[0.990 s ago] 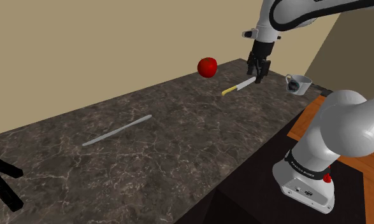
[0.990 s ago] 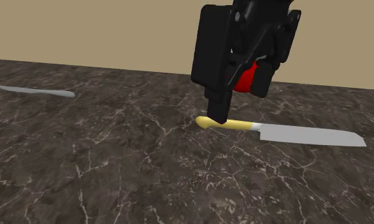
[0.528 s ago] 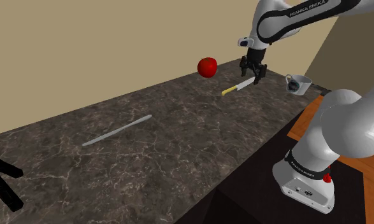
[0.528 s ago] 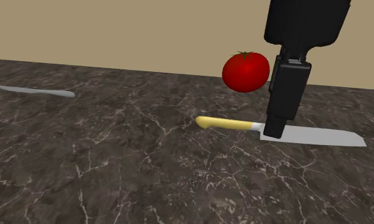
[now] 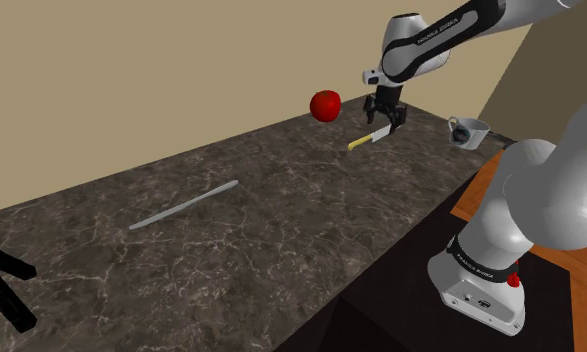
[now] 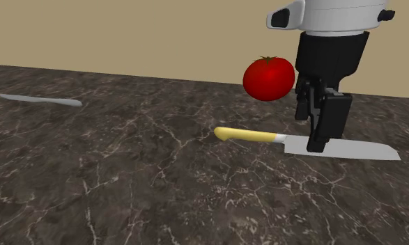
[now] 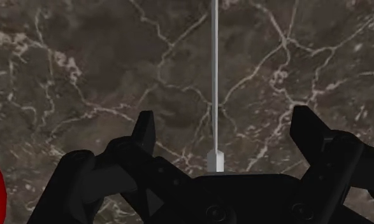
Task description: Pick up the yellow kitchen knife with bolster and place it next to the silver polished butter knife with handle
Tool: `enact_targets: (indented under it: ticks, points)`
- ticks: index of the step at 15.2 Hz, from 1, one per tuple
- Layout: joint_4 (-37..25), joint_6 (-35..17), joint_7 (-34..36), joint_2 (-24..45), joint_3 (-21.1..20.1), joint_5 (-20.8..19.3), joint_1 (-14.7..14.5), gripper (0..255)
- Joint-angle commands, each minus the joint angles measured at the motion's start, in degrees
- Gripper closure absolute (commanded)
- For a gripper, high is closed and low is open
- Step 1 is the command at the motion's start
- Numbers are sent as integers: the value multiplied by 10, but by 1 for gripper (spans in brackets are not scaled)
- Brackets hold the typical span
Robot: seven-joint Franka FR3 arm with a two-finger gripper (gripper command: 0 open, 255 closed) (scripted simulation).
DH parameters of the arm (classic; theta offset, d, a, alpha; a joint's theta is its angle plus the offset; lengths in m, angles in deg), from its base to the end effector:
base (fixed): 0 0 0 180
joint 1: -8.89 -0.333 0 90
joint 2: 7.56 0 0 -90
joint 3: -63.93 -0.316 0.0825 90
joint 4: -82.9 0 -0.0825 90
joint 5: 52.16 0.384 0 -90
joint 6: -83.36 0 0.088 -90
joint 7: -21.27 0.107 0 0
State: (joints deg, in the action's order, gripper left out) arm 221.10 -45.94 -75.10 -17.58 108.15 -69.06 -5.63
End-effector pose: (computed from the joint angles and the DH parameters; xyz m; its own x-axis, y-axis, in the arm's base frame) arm 0.4062 -0.2401 0.3575 0.2037 0.9741 -0.0981 0.9773 -0.2083 -0.0384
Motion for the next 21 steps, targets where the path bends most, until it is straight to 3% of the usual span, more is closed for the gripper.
enact_targets:
  ticks: [1,4,12,13,21]
  points:
    - [5,-20,-9,16,6,8,-3,0]
    - [16,-53,-21,42,14,24,-5,0]
    - [16,-53,-21,42,14,24,-5,0]
    - [16,-53,-21,42,14,24,-5,255]
    - [16,-53,-21,42,14,24,-5,255]
